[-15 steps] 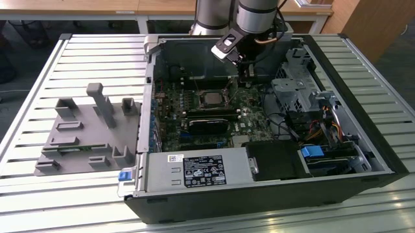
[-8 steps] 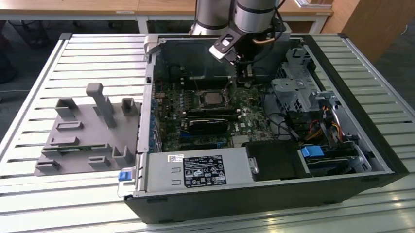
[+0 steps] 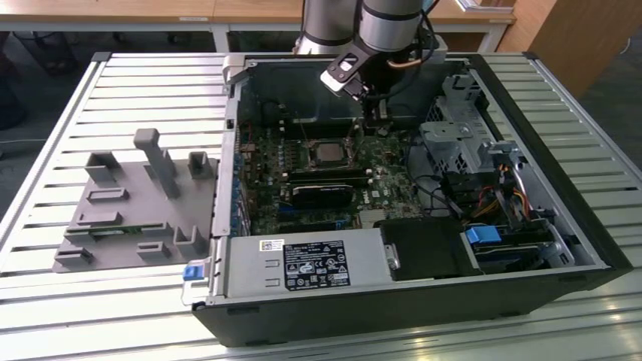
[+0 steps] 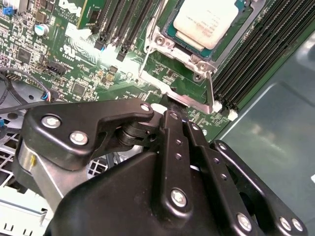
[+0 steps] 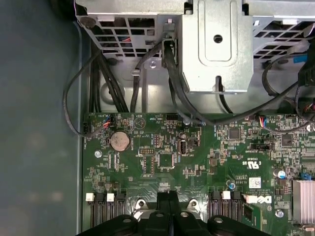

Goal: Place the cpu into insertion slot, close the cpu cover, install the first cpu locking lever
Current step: 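Place the cpu into insertion slot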

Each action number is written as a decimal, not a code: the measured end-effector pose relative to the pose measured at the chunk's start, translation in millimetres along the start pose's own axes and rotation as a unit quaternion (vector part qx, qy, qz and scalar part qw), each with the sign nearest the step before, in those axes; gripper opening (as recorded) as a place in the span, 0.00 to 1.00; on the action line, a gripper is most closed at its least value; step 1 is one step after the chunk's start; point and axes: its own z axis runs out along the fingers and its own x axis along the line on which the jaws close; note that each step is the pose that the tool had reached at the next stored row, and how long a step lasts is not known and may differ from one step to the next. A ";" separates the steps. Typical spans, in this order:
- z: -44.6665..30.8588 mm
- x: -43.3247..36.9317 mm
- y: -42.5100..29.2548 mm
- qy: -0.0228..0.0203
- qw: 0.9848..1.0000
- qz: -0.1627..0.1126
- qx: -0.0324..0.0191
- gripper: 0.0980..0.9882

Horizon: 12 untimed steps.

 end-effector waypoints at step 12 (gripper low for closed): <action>-0.3 -0.2 -9.7 0.000 1.000 0.000 0.000 0.01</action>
